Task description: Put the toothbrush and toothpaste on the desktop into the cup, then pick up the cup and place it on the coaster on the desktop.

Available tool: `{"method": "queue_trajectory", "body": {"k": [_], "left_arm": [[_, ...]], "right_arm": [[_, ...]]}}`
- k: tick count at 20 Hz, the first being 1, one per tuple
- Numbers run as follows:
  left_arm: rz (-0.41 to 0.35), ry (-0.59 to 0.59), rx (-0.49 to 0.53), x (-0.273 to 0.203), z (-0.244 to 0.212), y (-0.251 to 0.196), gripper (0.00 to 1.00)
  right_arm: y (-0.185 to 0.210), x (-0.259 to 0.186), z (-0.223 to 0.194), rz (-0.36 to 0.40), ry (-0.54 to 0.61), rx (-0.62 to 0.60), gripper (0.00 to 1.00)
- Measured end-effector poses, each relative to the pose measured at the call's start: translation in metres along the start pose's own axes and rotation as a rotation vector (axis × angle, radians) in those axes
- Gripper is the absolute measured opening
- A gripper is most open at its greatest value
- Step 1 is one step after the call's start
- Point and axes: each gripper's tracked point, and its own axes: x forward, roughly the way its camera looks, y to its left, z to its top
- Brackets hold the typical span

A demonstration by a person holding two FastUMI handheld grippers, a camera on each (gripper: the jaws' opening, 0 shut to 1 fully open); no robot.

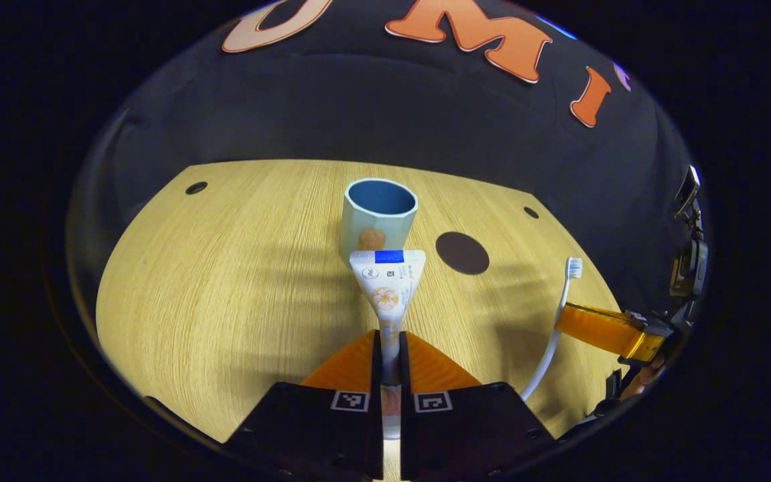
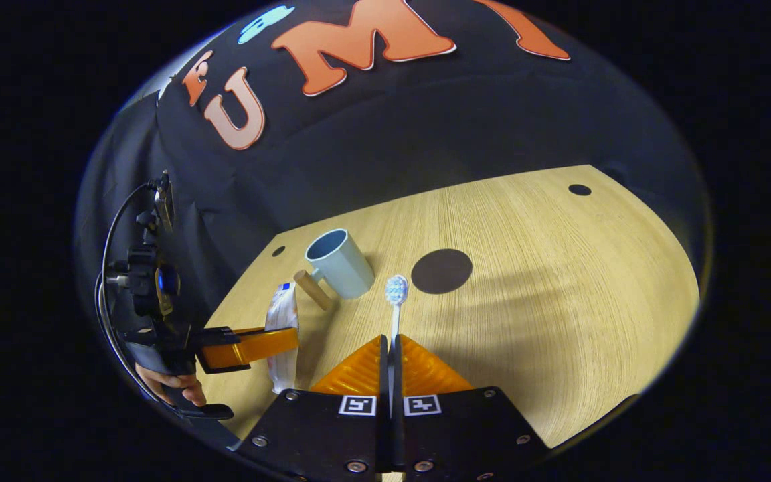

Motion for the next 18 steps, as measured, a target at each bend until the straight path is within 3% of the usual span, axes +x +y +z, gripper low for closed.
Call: {"method": "queue_trajectory", "body": {"k": [4, 11, 15, 18], "left_arm": [[0.001, -0.157, 0.025, -0.011, 0.039, -0.003, 0.10], [0.084, -0.414, 0.139, -0.040, 0.108, 0.002, 0.10], [0.080, -0.547, 0.135, -0.054, 0.144, 0.010, 0.10], [0.064, -0.626, 0.117, -0.039, 0.179, 0.005, 0.10]], "right_arm": [[0.008, -0.007, 0.019, 0.022, -0.076, -0.007, 0.01], [0.010, -0.003, 0.035, 0.027, -0.153, -0.024, 0.00], [0.002, 0.005, 0.058, 0.023, -0.211, -0.022, 0.00], [0.002, 0.009, 0.069, 0.035, -0.252, -0.033, 0.00]]}}
